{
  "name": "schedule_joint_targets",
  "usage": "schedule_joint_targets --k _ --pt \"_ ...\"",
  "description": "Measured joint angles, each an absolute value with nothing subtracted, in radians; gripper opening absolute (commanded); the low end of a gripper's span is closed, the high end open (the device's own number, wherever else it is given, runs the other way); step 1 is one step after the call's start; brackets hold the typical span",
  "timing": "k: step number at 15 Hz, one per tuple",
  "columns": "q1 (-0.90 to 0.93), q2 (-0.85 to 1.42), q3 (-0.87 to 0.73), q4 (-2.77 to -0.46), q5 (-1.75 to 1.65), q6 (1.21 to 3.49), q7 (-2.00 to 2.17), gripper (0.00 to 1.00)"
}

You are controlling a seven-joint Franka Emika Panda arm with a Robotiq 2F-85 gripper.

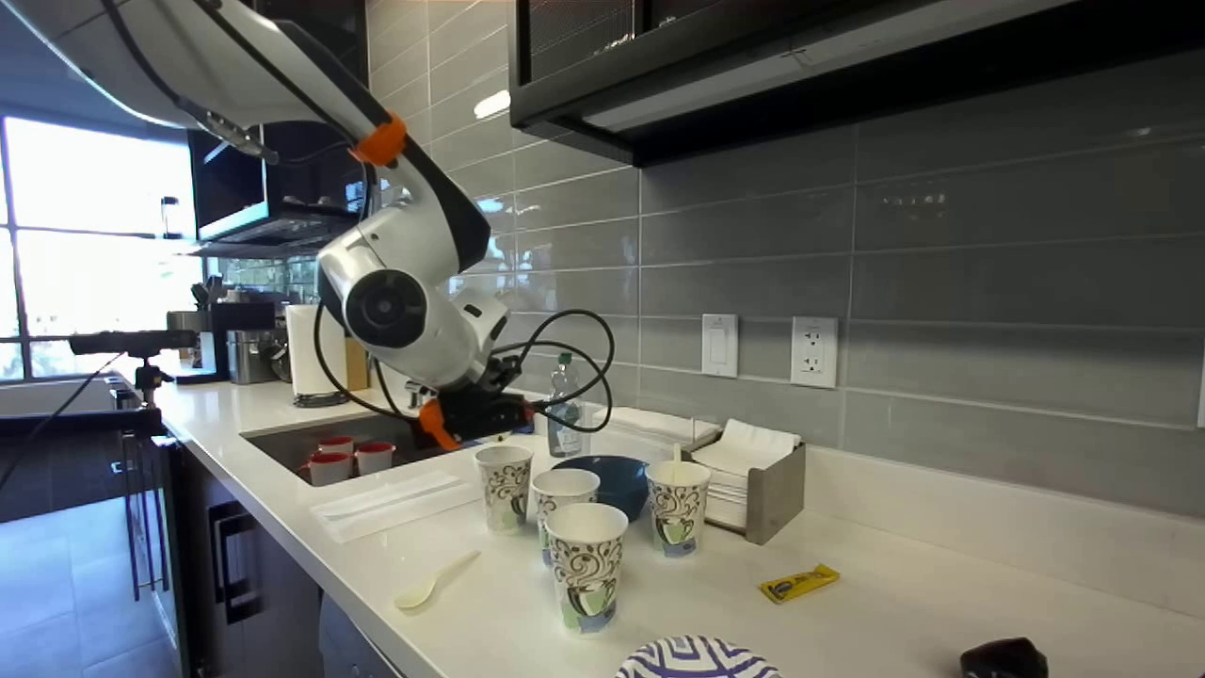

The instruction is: Pour the contents from the left spoon into the first left cup

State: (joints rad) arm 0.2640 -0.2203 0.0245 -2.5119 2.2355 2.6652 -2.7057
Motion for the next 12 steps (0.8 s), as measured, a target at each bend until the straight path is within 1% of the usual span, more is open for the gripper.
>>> schedule_joint_targets --k 4,8,12 --pt "0.264 -0.231 0.019 -2.525 2.236 2.637 -2.707 0.03" --pt "0.170 -0.246 0.087 -2.549 2.236 2.563 -2.708 0.03" --pt "0.113 -0.259 0.120 -2.569 2.236 2.505 -2.709 0.03"
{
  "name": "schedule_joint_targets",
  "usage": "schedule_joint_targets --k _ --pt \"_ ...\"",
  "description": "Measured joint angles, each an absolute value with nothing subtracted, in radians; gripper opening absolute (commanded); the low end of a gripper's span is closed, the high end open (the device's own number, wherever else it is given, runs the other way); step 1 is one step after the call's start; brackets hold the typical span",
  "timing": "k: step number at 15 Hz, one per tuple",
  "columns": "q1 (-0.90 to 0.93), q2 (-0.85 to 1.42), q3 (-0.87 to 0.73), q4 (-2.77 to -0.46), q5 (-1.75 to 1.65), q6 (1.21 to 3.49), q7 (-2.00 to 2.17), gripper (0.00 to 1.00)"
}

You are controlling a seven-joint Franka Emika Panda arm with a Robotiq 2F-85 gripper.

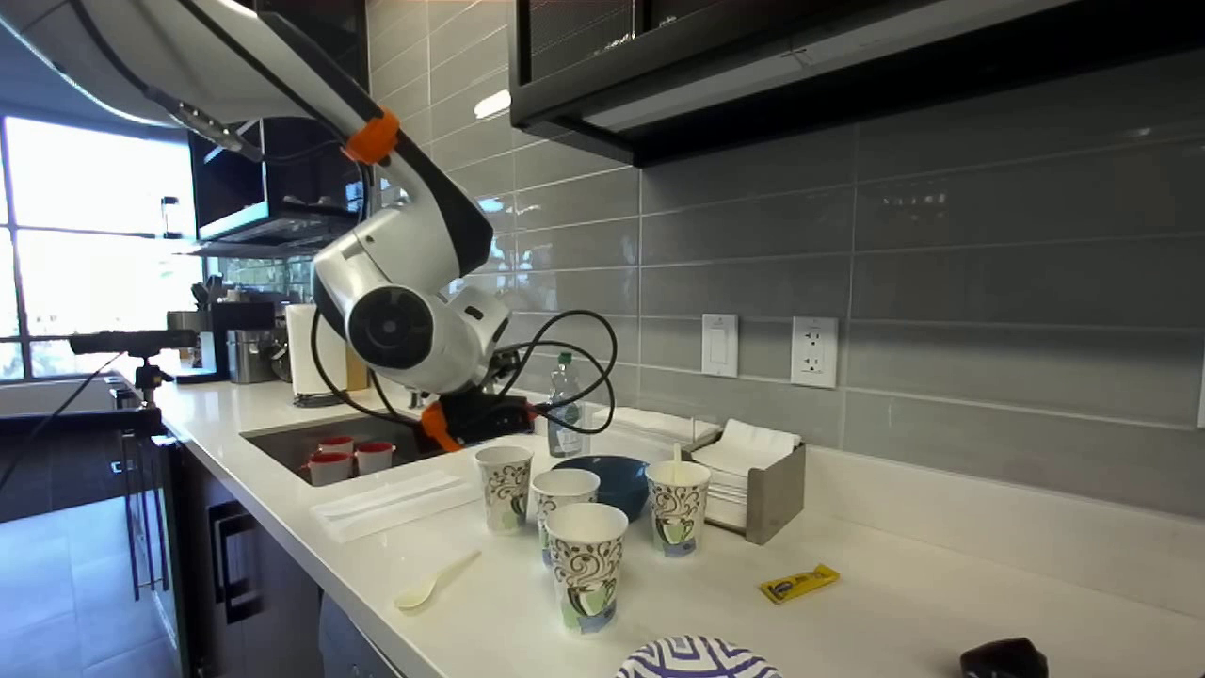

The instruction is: Pour the contents from the left spoon into the first left cup

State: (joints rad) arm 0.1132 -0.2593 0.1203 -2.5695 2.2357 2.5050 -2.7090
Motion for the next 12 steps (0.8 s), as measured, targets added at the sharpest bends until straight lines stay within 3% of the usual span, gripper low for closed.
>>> schedule_joint_targets --k 12 --pt "0.081 -0.269 0.146 -2.577 2.231 2.459 -2.708 0.03"
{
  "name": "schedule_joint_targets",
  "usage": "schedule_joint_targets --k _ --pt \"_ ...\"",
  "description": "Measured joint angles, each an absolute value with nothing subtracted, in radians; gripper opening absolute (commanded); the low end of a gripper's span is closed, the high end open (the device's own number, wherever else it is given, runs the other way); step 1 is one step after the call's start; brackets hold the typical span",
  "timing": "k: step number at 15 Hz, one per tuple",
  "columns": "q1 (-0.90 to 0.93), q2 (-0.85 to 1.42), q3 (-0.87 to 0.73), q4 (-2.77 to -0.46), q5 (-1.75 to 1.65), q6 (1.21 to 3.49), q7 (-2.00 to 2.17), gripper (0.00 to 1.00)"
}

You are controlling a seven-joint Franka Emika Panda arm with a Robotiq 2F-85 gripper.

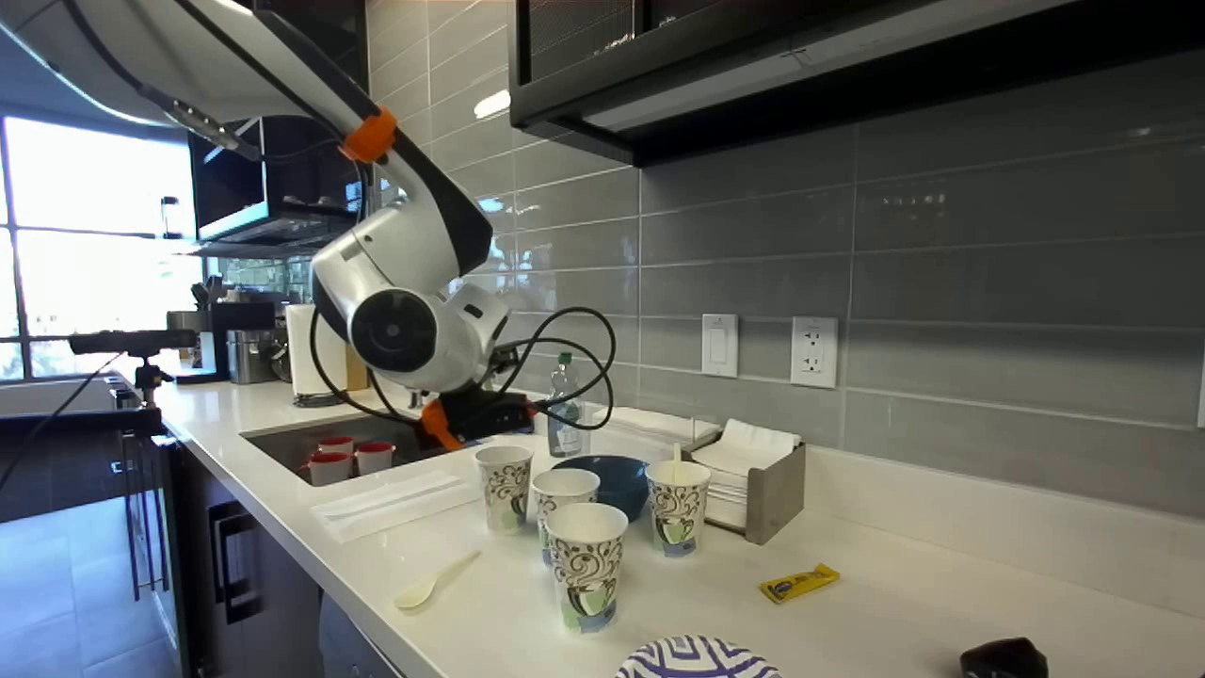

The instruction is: Pour the contents from the left spoon into the first left cup

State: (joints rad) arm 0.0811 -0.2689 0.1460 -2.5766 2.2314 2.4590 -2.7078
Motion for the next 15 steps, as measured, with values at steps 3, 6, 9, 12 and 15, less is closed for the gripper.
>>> schedule_joint_targets --k 3,6,9,12,15 --pt "0.081 -0.288 0.153 -2.577 2.229 2.462 -2.704 0.03" --pt "0.081 -0.315 0.161 -2.578 2.224 2.479 -2.679 0.03" --pt "0.081 -0.343 0.173 -2.578 2.204 2.537 -2.590 0.03" --pt "0.084 -0.370 0.210 -2.573 2.133 2.636 -2.432 0.03" --pt "0.130 -0.375 0.242 -2.561 2.012 2.780 -2.211 0.03"
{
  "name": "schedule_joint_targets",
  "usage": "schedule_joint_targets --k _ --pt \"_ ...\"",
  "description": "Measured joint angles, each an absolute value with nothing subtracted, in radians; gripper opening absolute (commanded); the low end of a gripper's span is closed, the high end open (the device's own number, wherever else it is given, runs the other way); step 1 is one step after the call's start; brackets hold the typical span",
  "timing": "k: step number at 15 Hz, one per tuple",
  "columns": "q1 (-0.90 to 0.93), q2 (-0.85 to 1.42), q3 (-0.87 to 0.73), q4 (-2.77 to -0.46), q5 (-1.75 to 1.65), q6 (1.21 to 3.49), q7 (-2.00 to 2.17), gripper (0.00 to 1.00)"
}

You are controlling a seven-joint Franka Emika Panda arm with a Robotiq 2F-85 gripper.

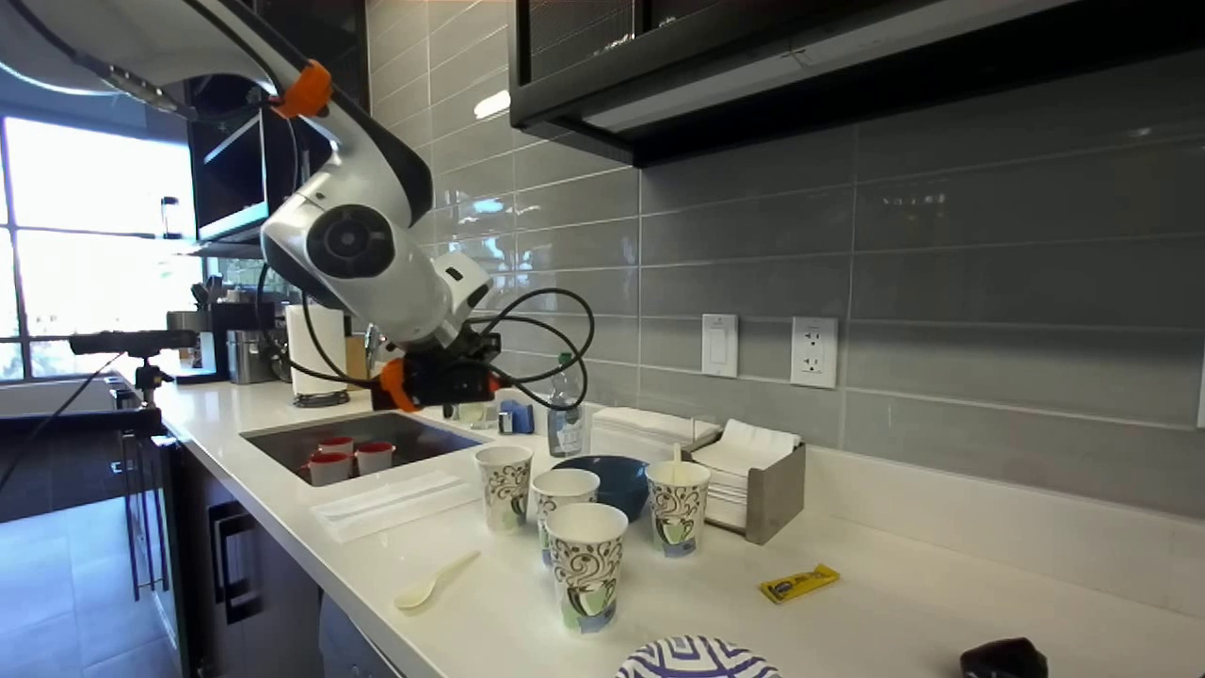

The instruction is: Pour the contents from the left spoon into the first left cup

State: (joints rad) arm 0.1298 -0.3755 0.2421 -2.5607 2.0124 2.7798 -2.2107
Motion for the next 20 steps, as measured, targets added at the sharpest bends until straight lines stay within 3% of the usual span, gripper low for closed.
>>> schedule_joint_targets --k 6,11,16,20 --pt "0.304 -0.292 0.237 -2.583 1.744 2.985 -1.751 0.03" --pt "0.288 -0.243 0.274 -2.666 1.468 2.985 -1.382 0.03" --pt "0.218 -0.244 0.273 -2.743 1.112 2.913 -1.010 0.03" --pt "0.021 -0.258 0.360 -2.733 0.783 2.750 -0.711 0.03"
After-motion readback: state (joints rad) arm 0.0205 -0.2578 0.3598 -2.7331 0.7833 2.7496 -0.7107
